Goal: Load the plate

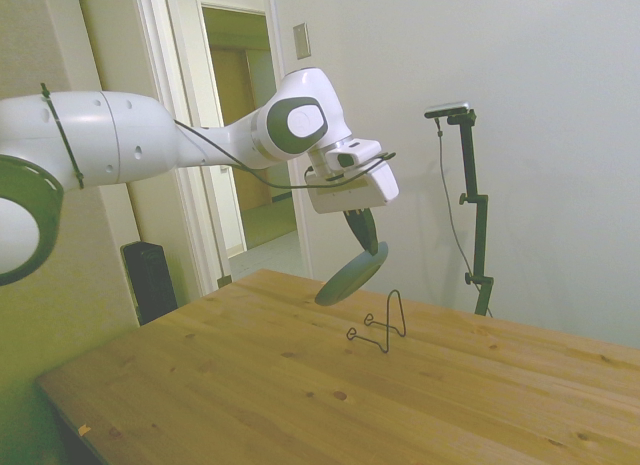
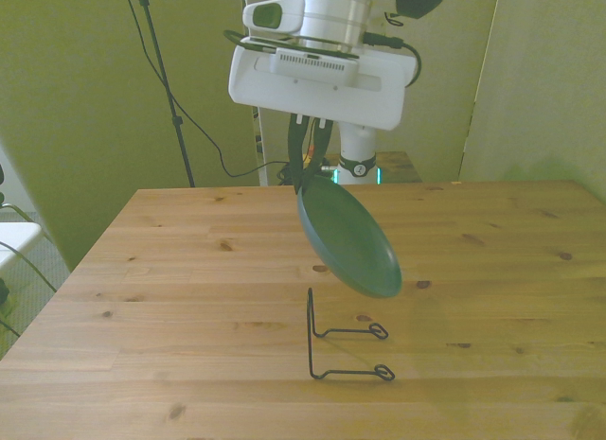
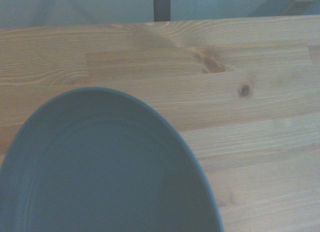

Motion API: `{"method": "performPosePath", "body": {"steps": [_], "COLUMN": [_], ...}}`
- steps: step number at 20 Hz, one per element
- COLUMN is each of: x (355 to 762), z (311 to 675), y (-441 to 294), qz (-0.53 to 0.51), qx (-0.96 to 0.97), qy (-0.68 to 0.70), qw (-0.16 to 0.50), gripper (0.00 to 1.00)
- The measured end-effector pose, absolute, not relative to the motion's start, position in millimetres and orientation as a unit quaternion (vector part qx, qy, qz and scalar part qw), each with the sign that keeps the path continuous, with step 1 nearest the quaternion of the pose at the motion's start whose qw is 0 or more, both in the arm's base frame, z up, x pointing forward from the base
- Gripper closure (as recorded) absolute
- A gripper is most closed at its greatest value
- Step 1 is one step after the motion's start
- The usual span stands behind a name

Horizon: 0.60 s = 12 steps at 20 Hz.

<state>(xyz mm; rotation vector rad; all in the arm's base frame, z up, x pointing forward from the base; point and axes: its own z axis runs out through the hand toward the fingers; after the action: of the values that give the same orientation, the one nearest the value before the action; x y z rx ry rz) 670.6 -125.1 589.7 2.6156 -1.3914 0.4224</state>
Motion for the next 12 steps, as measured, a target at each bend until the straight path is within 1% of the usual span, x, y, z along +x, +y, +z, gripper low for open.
{"method": "performPosePath", "body": {"steps": [3, 6, 12], "x": [693.8, 708.5, 718.1], "z": [586.2, 584.8, 583.3], "y": [-96.7, -82.0, -95.6], "qz": [0.146, 0.150, 0.157], "qx": [0.873, 0.871, 0.857], "qy": [-0.451, -0.444, -0.451], "qw": [0.112, 0.146, 0.195], "gripper": [1.00, 1.00, 1.00]}}
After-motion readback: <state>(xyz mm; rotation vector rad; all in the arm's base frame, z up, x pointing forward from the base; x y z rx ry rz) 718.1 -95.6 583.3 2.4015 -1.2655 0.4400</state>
